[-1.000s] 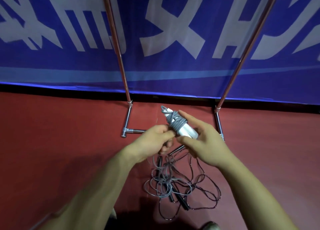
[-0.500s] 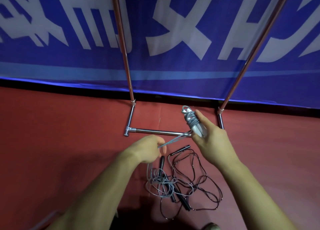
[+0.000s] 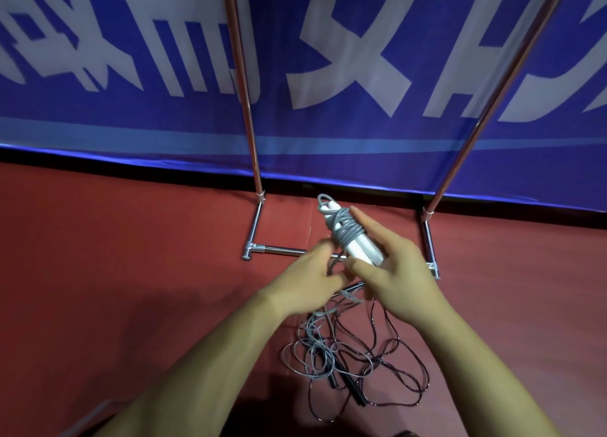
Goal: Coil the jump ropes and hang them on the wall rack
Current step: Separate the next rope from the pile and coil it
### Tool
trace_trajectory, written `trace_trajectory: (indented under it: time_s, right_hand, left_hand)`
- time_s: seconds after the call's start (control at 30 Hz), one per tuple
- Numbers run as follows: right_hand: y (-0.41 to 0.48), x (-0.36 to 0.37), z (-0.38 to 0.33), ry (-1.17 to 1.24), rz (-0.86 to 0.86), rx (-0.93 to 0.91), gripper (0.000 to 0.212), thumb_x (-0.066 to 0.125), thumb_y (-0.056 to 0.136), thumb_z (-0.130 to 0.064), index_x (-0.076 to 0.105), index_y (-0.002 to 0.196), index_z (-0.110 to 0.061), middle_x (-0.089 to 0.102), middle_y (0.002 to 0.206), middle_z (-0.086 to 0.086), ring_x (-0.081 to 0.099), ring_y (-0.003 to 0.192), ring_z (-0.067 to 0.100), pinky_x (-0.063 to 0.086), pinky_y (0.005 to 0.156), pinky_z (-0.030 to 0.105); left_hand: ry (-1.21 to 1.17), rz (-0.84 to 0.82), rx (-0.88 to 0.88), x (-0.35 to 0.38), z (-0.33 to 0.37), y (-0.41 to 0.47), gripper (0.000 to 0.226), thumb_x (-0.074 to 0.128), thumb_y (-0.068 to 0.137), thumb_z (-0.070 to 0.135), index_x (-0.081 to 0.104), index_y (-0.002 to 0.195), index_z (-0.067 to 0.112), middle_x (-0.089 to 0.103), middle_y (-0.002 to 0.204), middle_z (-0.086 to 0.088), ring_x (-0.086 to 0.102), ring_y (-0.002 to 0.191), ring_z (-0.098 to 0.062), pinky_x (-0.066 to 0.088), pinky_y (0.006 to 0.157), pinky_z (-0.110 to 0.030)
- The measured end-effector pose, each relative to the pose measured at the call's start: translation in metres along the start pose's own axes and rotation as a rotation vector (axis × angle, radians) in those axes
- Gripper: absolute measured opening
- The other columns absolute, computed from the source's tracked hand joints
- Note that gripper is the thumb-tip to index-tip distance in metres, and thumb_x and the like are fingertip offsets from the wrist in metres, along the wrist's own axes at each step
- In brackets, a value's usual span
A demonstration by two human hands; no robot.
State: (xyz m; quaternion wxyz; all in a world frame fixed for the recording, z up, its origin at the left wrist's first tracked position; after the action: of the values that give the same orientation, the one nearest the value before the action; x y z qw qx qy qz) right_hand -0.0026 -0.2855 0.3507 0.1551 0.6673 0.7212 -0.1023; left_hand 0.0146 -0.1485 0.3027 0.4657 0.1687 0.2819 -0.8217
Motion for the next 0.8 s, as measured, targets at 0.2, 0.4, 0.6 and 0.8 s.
trace_trajectory:
  time_s: [0.2,0.4,0.6,0.8]
  right_hand:
    - [-0.002,-0.017,-0.002,-0.383,0.124,-0.019,0.078,0.067,0.089,-0.014,0.033,0.153,-0.043,0.069,0.117,0.000,0.067,0.098,0.021,0.052,0.080,0.038]
    - [-0.012,0.007,0.043,-0.795,-0.180,0.304,0.083,0.054,0.091,-0.014,0.014,0.157,-0.044,0.063,0.118,0.012,0.064,0.103,0.036,0.048,0.077,0.039]
    - [-0.020,0.031,0.048,-1.026,-0.341,0.296,0.073,0.053,0.091,-0.021,0.021,0.154,-0.038,0.067,0.115,0.009,0.065,0.102,0.034,0.045,0.069,0.036]
    - [-0.031,0.042,0.024,-0.936,-0.646,0.235,0.015,0.064,0.085,-0.031,0.055,0.095,-0.025,0.063,0.098,0.004,0.060,0.093,0.030,0.040,0.069,0.030]
  left_hand:
    - [-0.069,-0.036,-0.030,0.010,0.008,0.003,0.032,0.046,0.100,0.046,0.059,0.087,0.020,0.061,0.070,0.002,0.058,0.066,-0.017,0.053,0.076,-0.049]
    - [0.363,0.131,0.184,-0.002,0.028,-0.010,0.019,0.065,0.093,0.038,0.071,0.083,0.022,0.055,0.065,0.007,0.050,0.063,-0.015,0.036,0.060,-0.028]
    - [0.402,0.011,0.225,-0.004,0.015,-0.009,0.010,0.061,0.091,0.038,0.066,0.087,0.029,0.064,0.086,0.008,0.060,0.084,-0.018,0.049,0.077,-0.034]
    - [0.179,-0.109,0.257,-0.010,0.012,-0.009,0.015,0.079,0.079,0.039,0.077,0.086,0.026,0.069,0.080,0.006,0.063,0.073,-0.014,0.053,0.071,-0.040]
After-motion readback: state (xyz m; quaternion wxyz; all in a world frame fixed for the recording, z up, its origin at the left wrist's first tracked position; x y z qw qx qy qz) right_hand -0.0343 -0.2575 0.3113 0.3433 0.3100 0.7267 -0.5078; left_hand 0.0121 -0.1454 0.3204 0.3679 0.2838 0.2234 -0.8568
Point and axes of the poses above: each hand's wrist, its own y-axis towards the middle knuckle, its own x-axis out of the palm, z = x × y, the point moved 7 cm from there along y, towards the middle knuckle
